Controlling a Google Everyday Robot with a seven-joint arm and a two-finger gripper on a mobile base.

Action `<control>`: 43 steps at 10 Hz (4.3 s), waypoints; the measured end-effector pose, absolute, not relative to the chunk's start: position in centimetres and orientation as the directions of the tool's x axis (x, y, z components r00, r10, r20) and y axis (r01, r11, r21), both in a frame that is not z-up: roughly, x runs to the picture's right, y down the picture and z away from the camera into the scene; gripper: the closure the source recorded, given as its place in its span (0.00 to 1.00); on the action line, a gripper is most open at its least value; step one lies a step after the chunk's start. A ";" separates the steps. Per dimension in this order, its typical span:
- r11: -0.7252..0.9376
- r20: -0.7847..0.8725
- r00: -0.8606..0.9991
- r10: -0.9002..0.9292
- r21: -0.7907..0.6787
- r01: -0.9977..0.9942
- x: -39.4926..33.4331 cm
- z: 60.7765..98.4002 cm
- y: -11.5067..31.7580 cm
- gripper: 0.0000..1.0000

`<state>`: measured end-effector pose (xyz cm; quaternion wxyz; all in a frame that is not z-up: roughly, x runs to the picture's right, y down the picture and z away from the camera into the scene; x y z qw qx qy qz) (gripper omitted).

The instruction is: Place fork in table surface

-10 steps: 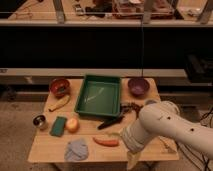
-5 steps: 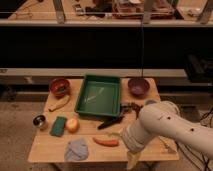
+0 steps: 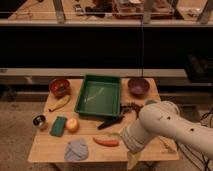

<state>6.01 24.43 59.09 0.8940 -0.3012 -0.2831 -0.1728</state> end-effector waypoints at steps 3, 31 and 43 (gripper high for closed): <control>0.759 0.610 0.780 -0.139 -0.441 0.479 6.0 59.1 24.4 0.20; 0.860 0.390 0.870 -0.303 -0.281 0.426 8.2 69.4 0.0 0.20; 0.893 -0.046 0.997 0.059 -0.445 -0.073 31.3 68.7 0.0 0.20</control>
